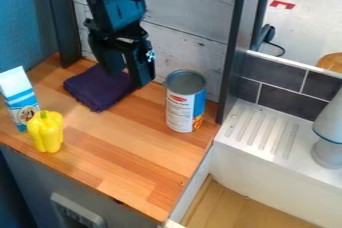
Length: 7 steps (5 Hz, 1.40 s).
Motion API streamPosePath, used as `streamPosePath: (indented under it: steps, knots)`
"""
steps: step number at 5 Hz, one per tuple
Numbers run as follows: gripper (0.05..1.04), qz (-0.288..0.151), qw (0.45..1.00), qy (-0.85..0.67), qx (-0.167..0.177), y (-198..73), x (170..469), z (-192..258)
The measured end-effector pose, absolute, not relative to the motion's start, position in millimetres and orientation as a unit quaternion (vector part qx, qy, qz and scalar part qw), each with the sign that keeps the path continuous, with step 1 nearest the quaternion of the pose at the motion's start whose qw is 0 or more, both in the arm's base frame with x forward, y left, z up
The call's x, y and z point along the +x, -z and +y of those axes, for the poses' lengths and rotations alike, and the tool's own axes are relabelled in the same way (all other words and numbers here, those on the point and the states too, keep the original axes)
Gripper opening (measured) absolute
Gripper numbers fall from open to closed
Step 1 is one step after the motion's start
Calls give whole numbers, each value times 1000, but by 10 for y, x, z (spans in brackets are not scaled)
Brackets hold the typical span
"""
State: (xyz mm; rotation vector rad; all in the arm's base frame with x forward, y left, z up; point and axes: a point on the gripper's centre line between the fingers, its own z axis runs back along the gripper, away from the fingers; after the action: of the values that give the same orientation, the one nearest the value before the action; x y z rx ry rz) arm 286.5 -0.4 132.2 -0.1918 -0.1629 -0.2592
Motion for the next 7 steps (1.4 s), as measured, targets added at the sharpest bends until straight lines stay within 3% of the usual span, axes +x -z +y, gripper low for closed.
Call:
streamPosePath:
  steps: [1, 3, 6, 7]
  knots:
    - [1001, -67, 984, 129, -99, -1243, 2840, -3]
    - [1001, -91, 991, 29, -96, -1125, 2554, 802]
    - [1001, -111, 993, 17, -22, -692, 2468, 1182]
    - [1001, -112, 994, 6, 0, -668, 2468, 1251]
